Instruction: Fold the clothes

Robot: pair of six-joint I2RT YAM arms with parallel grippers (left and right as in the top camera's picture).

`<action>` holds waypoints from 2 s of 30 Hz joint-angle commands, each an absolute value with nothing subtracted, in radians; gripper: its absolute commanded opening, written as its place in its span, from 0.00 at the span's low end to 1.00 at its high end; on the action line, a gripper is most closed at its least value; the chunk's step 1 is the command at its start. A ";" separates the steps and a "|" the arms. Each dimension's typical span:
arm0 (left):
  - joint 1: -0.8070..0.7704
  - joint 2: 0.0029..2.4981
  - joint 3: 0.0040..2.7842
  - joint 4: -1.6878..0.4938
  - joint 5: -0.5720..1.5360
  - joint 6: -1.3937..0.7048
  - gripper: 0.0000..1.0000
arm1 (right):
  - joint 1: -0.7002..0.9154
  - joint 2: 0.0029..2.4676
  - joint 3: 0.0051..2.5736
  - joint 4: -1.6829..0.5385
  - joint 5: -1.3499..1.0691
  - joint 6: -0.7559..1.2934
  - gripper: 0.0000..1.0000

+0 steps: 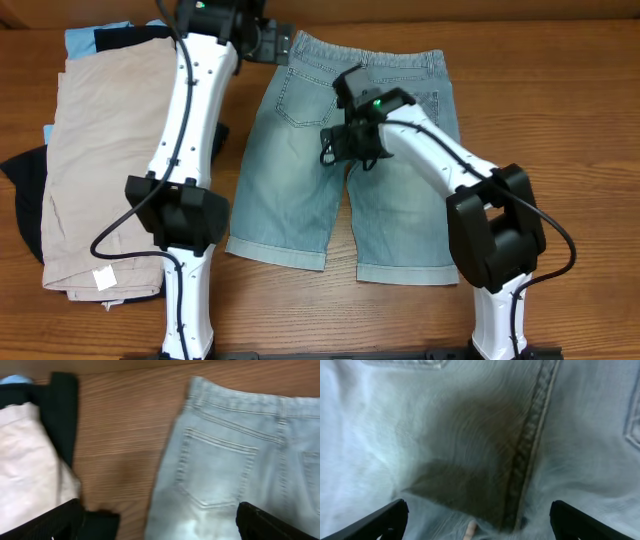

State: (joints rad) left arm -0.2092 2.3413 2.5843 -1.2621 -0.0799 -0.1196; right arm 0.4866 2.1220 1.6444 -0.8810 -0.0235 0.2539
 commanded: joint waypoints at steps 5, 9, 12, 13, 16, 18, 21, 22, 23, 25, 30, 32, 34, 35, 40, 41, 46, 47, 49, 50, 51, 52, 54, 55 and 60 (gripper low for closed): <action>-0.189 2.342 2.609 -1.285 -0.168 -0.100 1.00 | 0.490 2.099 1.528 -0.836 0.029 0.232 0.94; -0.189 2.342 2.609 -1.286 -0.168 -0.100 1.00 | 0.490 2.099 1.486 -0.843 0.017 0.249 0.94; -0.190 2.342 2.609 -1.286 -0.167 -0.101 1.00 | 0.490 2.099 1.457 -0.848 0.013 0.266 0.94; -0.190 2.342 2.609 -1.286 -0.166 -0.101 1.00 | 0.490 2.099 1.449 -0.851 0.014 0.275 0.95; -0.191 2.342 2.609 -1.286 -0.164 -0.101 1.00 | 0.480 2.099 1.419 -0.863 0.014 0.291 0.95; -0.191 2.342 2.609 -1.287 -0.164 -0.101 1.00 | 0.464 2.099 1.407 -0.875 0.015 0.293 0.95; -0.191 2.342 2.609 -1.289 -0.148 -0.101 1.00 | 0.421 2.099 1.397 -0.903 0.041 0.292 0.96; -0.191 2.342 2.609 -1.291 -0.138 -0.100 1.00 | 0.402 2.099 1.396 -0.912 0.048 0.292 0.98; -0.191 2.342 2.609 -1.293 -0.128 -0.101 1.00 | 0.384 2.099 1.396 -0.921 0.054 0.291 1.00; -0.191 2.342 2.609 -1.298 -0.113 -0.100 1.00 | 0.336 2.099 1.396 -0.937 0.060 0.290 1.00; -0.197 2.342 2.608 -1.305 -0.106 -0.100 1.00 | 0.187 2.099 1.396 -0.959 0.075 0.282 1.00; -0.203 2.342 2.607 -1.306 -0.103 -0.101 1.00 | 0.132 2.099 1.396 -0.954 0.074 0.275 1.00; -0.212 2.342 2.607 -1.304 -0.100 -0.101 1.00 | 0.076 2.099 1.396 -0.940 0.068 0.256 1.00; -0.218 2.342 2.607 -1.303 -0.096 -0.100 1.00 | 0.051 2.099 1.396 -0.933 0.066 0.252 1.00; -0.263 2.350 2.606 -1.271 -0.065 -0.100 1.00 | -0.057 2.099 1.396 -0.874 0.067 0.178 1.00; -0.274 2.354 2.605 -1.258 -0.064 -0.099 1.00 | -0.077 2.099 1.396 -0.860 0.067 0.177 1.00; -0.344 2.405 2.605 -1.159 -0.010 0.053 1.00 | -0.159 2.087 1.467 -0.908 -0.038 0.158 0.97; -0.368 2.436 2.605 -1.118 0.017 0.121 1.00 | -0.166 2.065 1.505 -0.944 -0.071 0.155 0.97; -0.395 2.478 2.605 -1.072 0.053 0.203 1.00 | -0.166 2.022 1.551 -0.986 -0.099 0.147 0.98; -0.410 2.505 2.605 -1.049 0.067 0.245 1.00 | -0.162 1.995 1.573 -1.004 -0.109 0.148 0.99; -0.423 2.531 2.605 -1.031 0.072 0.276 1.00 | -0.158 1.970 1.593 -1.021 -0.116 0.148 1.00; -0.436 2.558 2.605 -1.011 0.072 0.303 1.00 | -0.153 1.934 1.618 -1.043 -0.120 0.148 1.00; -0.456 2.605 2.605 -0.981 0.072 0.356 1.00 | -0.146 1.877 1.652 -1.073 -0.122 0.148 1.00; -0.466 2.627 2.605 -0.967 0.072 0.379 1.00 | -0.144 1.846 1.666 -1.086 -0.126 0.148 1.00; -0.508 2.740 2.605 -0.913 0.041 0.474 1.00 | -0.133 1.707 1.684 -1.126 -0.126 0.148 1.00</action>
